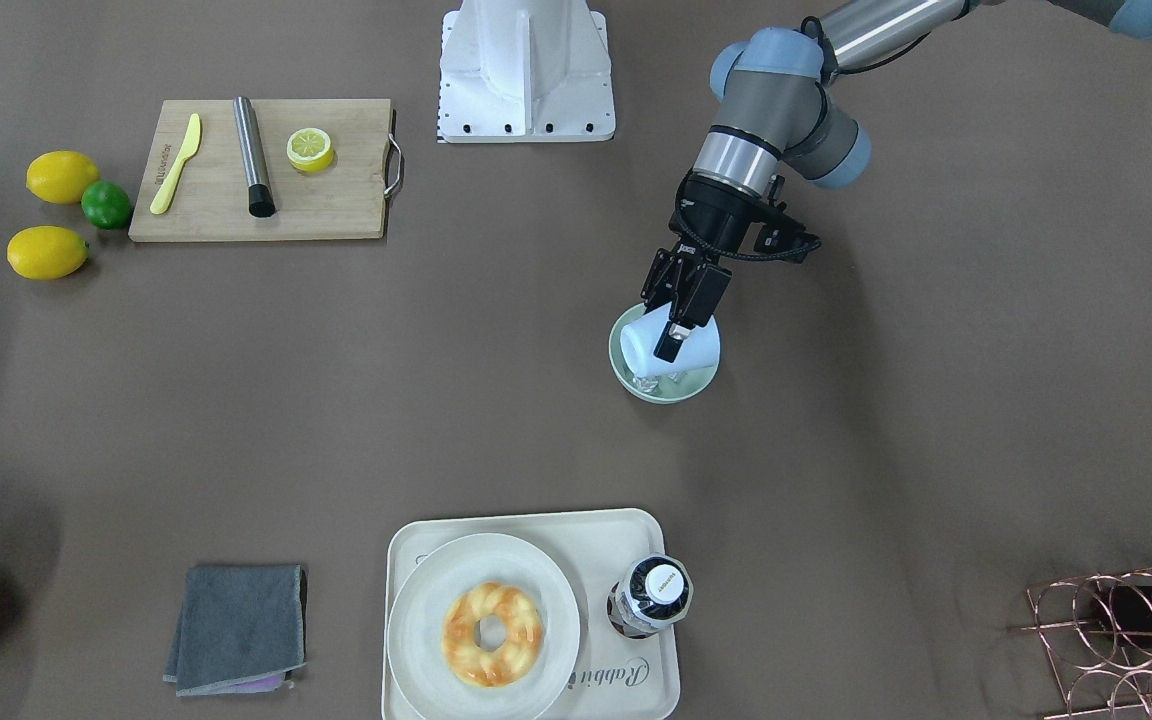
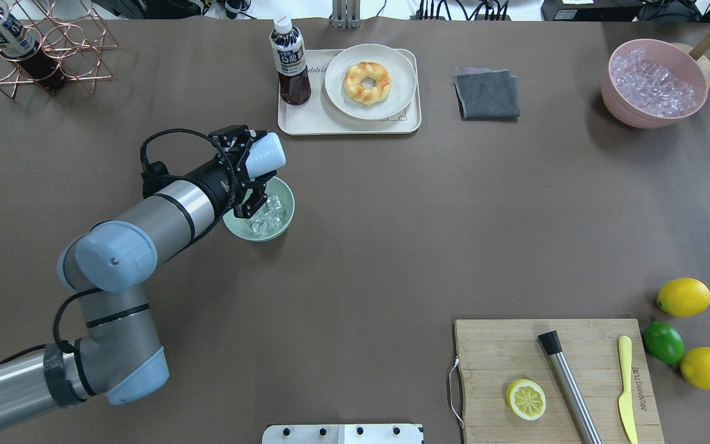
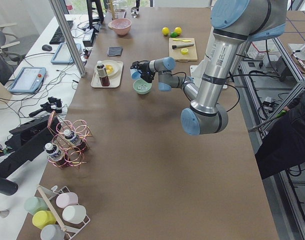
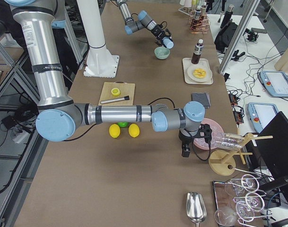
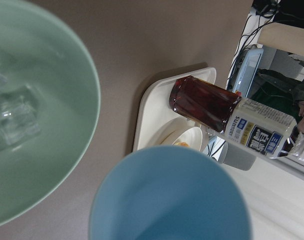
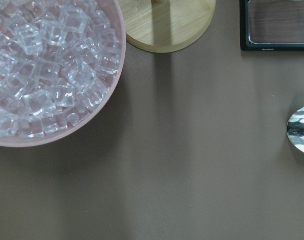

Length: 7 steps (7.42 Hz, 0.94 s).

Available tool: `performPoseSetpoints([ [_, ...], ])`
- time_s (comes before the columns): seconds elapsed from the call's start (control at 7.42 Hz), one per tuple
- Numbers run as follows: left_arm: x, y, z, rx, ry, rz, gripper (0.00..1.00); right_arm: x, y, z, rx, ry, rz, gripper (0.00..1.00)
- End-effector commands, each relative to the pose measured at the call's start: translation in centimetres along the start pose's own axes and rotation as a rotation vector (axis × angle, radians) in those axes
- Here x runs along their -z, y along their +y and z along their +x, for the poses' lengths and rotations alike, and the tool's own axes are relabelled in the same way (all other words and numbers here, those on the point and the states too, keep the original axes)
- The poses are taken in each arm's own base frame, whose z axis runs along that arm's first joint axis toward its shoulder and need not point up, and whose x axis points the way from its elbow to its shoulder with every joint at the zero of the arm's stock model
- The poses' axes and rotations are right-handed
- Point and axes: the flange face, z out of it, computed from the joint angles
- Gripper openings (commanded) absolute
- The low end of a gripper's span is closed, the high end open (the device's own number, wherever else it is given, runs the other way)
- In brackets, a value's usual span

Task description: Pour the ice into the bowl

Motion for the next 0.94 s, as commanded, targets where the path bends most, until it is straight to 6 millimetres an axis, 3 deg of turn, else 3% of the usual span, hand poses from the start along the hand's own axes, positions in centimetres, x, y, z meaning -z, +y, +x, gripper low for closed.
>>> performPoseSetpoints([
  [0.0,1.7,-5.1,4.2,-0.123,-0.014,0.123,0.49,-0.1,0.1,0.1,-0.001,0.000,-0.001,0.99],
  [0.27,2.5,-11.3,4.1,-0.254,-0.039,0.230,0.47,-0.1,0.1,0.1,-0.001,0.000,-0.001,0.99],
  [0.67,6.6,-23.9,7.2,-0.466,-0.144,0.391,0.47,0.0,0.4,0.1,0.000,0.000,0.000,0.99],
  [0.81,8.0,-27.0,6.9,-0.529,-0.194,0.429,0.47,0.0,0.6,0.1,0.000,0.000,0.000,0.99],
])
